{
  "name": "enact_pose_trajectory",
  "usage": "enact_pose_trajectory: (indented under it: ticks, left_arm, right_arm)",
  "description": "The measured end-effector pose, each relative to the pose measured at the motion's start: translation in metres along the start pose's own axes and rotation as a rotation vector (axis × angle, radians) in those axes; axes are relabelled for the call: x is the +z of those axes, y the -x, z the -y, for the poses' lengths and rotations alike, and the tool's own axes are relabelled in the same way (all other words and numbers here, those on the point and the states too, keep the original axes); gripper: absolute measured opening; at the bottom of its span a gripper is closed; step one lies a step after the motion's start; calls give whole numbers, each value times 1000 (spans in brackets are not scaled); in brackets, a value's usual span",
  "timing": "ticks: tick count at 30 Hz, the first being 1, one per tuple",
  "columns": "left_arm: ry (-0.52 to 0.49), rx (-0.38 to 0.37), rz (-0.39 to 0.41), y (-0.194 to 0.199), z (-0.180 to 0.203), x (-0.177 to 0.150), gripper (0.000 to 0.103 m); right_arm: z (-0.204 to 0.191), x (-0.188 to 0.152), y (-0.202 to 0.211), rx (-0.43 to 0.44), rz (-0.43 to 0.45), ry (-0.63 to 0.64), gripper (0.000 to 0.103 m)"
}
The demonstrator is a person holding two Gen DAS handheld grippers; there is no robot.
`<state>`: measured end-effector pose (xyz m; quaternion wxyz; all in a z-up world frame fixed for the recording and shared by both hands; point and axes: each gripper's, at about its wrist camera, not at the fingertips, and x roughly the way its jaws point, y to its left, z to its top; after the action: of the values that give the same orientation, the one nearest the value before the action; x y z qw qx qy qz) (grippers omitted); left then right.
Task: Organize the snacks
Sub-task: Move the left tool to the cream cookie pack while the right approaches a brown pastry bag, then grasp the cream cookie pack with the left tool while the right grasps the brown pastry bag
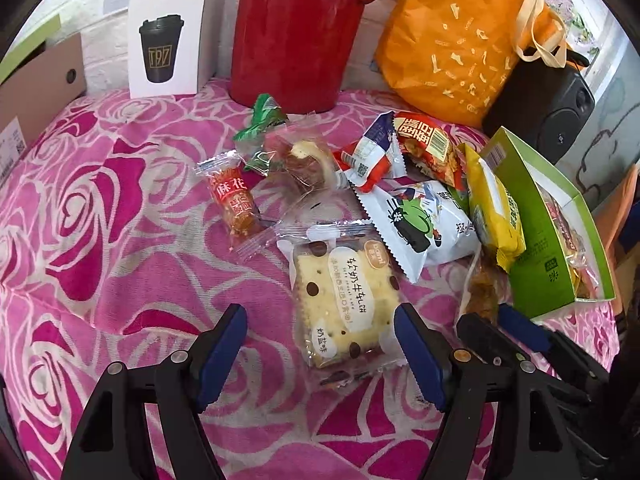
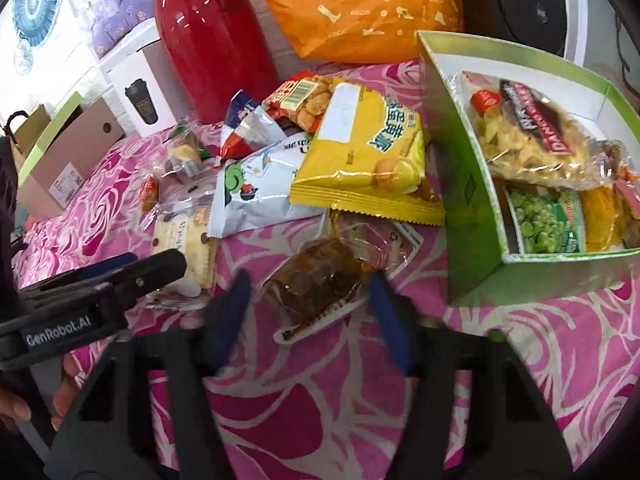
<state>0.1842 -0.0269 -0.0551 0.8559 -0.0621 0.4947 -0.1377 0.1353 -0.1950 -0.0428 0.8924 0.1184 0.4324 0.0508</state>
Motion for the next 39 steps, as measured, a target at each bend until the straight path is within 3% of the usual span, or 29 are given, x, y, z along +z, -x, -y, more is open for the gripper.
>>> enact_pose_trajectory:
  ticks: [3,4,12,13,14,15,16,21,26,28,29,30,31,35,39]
  left_arm:
    - [-35,1,2,-2,7,2,78]
    - [-46,-1,-1,-3,10,2,78]
    - [-128,51,2,-15,23,6,79]
    - [-135,52,3,-15,23,6,78]
    - [-144,53,1,-14,23,5,67]
    - [-156,53,0,-13,24,4,64]
    - [-164,52,-2,-12,23,4,64]
    - [-162,54,-14,-1,15,-4,65]
    - [-138,54,-6,-2,5,-5,65]
    - [-132,52,-7,-3,5,-3,64]
    - [-132,48,-9,-3,5,-2,61]
    - [-132,45,-10,-2,4,-2,61]
    - [-122,33,-8,0,3,-1,61]
    - [-62,-24,29,25,-6,-2,61]
    - [-70,-54,79,52,1,2,61]
  right_arm:
    - [6,-5,9,35,-13,33,50]
    - [7,-7,13,54,-16,42,35]
    - [19,-31,39,72,-44,87,32]
    - [16,-30,40,75,-38,90,39]
    - [14,-28,41,71,-28,92,46]
    - [11,-26,40,60,-17,93,61]
    - [8,-23,39,44,-3,98,64]
    - [0,-23,23,12,-29,142,64]
    - [9,-28,19,25,-46,108,64]
    - [9,-27,18,22,-37,110,59]
    - [10,-26,16,24,-40,113,54]
    - [10,-26,14,24,-51,118,41]
    - [10,-26,13,32,-62,131,38]
    - [9,-26,33,72,-20,143,37]
    - [10,-19,56,107,37,131,37]
